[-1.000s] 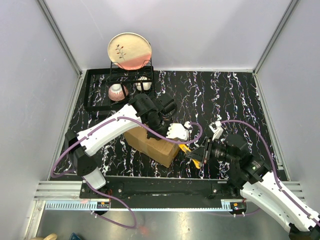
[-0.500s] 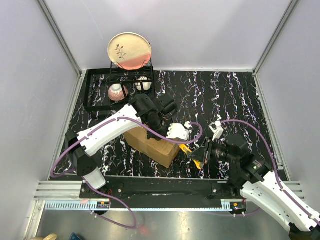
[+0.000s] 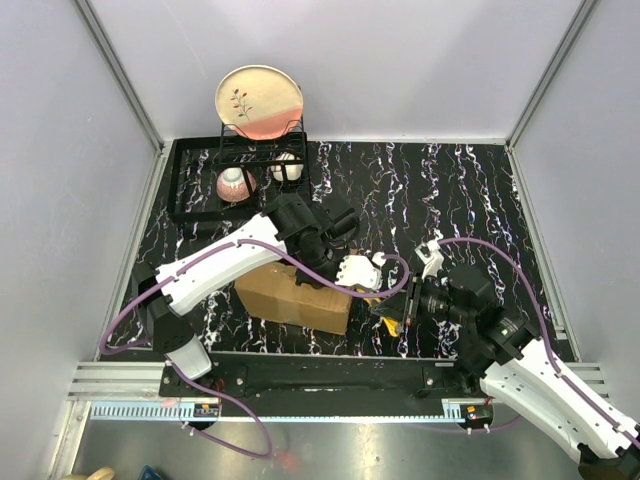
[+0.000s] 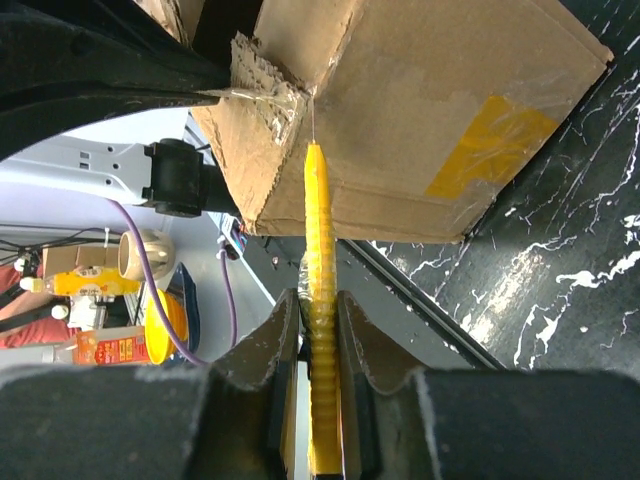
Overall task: Unpack the express box
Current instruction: Cut the express box at the center of the board.
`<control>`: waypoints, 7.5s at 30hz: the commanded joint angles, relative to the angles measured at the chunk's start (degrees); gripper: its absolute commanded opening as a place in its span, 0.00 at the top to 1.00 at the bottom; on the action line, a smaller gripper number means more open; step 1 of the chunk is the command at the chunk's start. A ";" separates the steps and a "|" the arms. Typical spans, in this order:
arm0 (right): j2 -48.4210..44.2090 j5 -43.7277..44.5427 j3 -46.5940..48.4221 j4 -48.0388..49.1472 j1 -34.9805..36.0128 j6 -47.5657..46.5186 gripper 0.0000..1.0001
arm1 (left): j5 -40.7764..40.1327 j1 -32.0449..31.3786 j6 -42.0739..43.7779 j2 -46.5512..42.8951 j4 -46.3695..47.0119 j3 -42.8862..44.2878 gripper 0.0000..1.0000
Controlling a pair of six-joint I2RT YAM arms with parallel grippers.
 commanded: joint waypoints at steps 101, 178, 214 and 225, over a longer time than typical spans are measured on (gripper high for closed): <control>5.55 -21.73 6.03 -8.20 0.15 -2.49 1.00 | -13.97 -16.57 17.18 -13.88 -2.02 -7.40 1.00; 6.69 -31.75 5.33 -13.64 0.15 0.32 1.00 | -22.58 -21.32 15.77 -12.91 -0.79 -5.56 1.00; -0.69 -27.18 5.33 -14.61 0.15 5.42 1.00 | -22.41 -22.55 15.24 -14.41 -1.31 -8.28 1.00; -1.04 -26.04 3.05 -9.61 0.06 8.93 1.00 | -22.15 -22.81 14.98 -14.14 -1.14 -7.84 1.00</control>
